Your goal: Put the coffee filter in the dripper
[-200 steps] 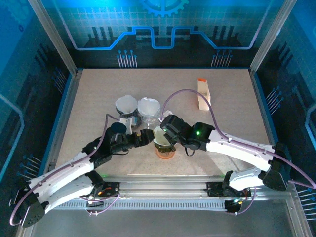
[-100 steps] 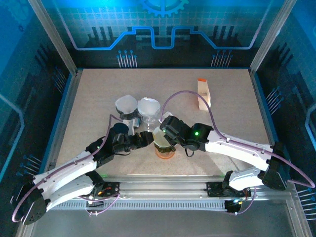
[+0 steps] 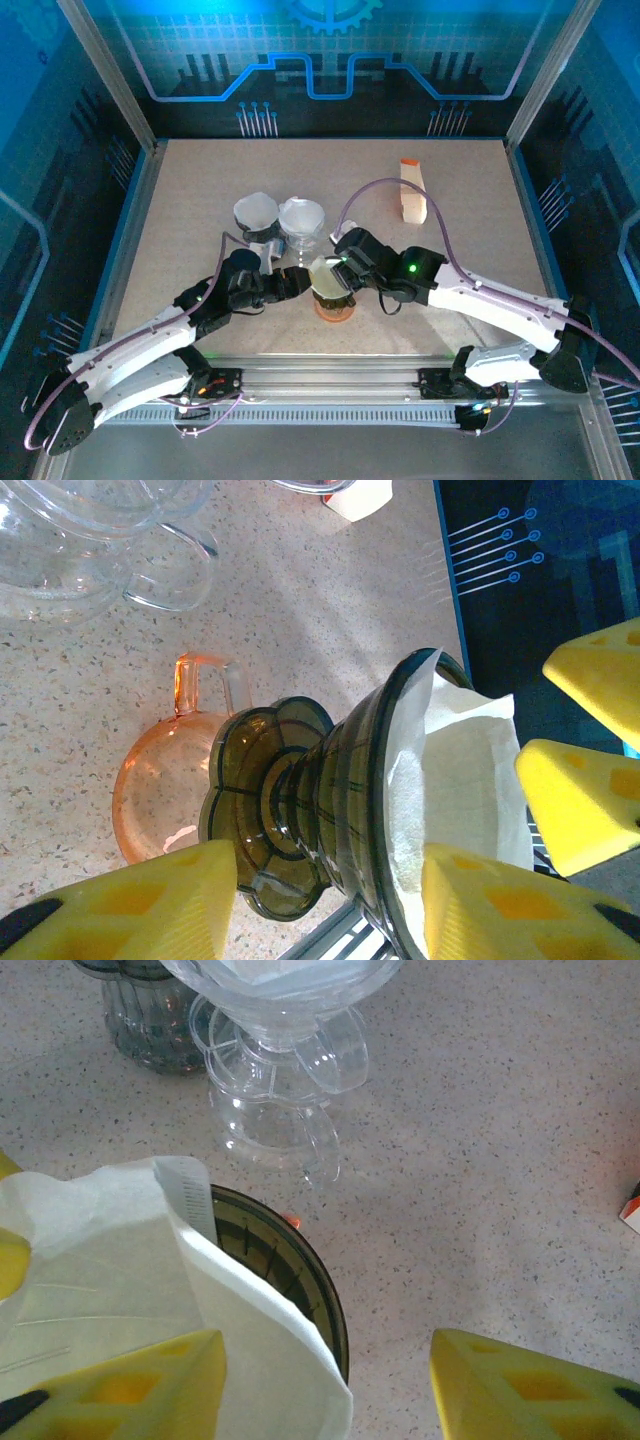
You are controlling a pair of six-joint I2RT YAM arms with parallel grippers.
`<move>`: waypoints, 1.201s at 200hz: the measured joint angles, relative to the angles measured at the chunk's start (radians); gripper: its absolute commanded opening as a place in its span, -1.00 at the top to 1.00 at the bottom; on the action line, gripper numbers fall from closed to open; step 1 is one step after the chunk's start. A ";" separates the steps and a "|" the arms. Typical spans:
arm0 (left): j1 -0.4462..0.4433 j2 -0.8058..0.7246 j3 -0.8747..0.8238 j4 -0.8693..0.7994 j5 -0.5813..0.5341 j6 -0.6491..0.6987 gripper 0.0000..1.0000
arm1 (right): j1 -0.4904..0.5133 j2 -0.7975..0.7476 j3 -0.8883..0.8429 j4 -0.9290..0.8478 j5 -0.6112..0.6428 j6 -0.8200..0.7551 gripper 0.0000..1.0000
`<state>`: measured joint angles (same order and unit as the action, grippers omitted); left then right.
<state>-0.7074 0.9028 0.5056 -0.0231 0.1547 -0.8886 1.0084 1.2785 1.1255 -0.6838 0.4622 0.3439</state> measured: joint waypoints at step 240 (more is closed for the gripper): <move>0.000 -0.019 -0.006 -0.002 0.026 0.000 0.05 | -0.097 0.017 -0.061 0.020 -0.178 0.021 -0.37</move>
<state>-0.7074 0.8833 0.4999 -0.0246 0.1810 -0.8886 0.9115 1.2953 1.0645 -0.6640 0.2844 0.3653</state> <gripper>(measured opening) 0.475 0.675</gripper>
